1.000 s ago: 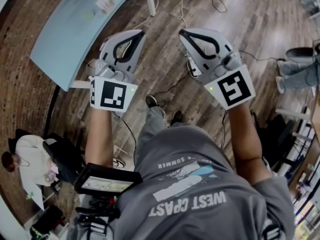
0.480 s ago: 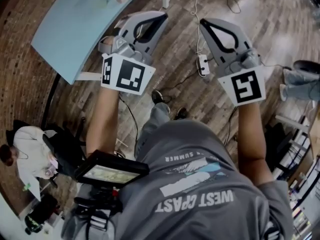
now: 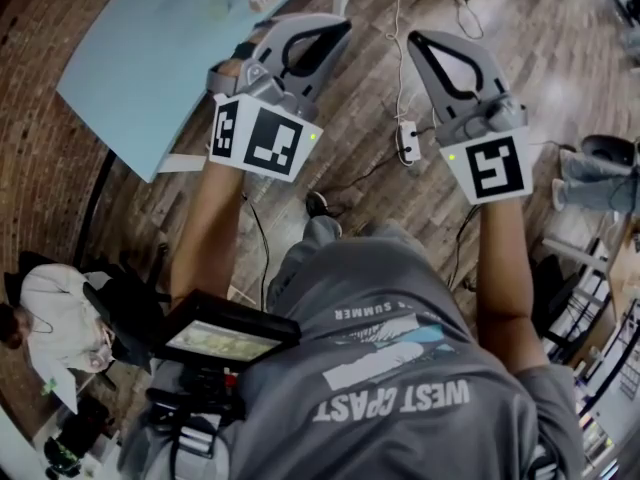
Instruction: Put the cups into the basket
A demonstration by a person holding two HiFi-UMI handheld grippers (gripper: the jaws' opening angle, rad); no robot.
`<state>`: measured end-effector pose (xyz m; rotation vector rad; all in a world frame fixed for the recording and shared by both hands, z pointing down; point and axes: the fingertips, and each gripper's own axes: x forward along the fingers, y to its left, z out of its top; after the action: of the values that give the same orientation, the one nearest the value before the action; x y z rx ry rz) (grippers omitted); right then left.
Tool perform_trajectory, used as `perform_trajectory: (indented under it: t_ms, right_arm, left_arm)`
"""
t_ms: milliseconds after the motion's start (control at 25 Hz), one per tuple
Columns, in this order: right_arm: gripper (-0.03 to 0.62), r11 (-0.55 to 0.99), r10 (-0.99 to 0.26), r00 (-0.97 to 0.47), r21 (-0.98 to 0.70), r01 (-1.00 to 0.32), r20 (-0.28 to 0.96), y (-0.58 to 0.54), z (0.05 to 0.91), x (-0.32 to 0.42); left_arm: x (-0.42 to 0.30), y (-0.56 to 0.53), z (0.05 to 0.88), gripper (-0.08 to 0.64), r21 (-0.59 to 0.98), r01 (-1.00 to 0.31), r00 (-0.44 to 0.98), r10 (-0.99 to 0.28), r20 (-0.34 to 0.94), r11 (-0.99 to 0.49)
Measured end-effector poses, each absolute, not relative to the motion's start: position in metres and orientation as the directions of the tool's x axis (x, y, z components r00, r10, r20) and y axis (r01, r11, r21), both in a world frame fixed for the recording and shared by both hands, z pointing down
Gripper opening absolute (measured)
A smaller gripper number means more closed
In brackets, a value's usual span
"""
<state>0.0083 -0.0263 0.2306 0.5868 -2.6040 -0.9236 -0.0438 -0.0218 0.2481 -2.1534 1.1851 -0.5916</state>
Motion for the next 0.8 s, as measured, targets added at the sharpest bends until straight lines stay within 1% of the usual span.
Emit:
perform_trajectory:
  t_ms: [120, 360, 800]
  right_arm:
    - [0.011, 0.708, -0.472, -0.863, 0.661, -0.249, 0.180, -0.030, 0.233, -0.007]
    - [0.011, 0.720, -0.454, -0.873, 0.651, -0.241, 0.179, -0.046, 0.236, -0.023]
    - [0.011, 0.755, -0.412, -0.896, 0.613, -0.233, 0.165, -0.115, 0.238, -0.017]
  left_arm:
    - [-0.055, -0.027, 0.247, -0.001, -0.687, -0.597, 0.500, -0.862, 0.084, -0.414]
    - [-0.067, -0.044, 0.253, 0.000, -0.691, -0.593, 0.488, -0.867, 0.100, -0.413]
    - [-0.070, -0.108, 0.261, 0.000, -0.680, -0.614, 0.429, -0.892, 0.139, -0.401]
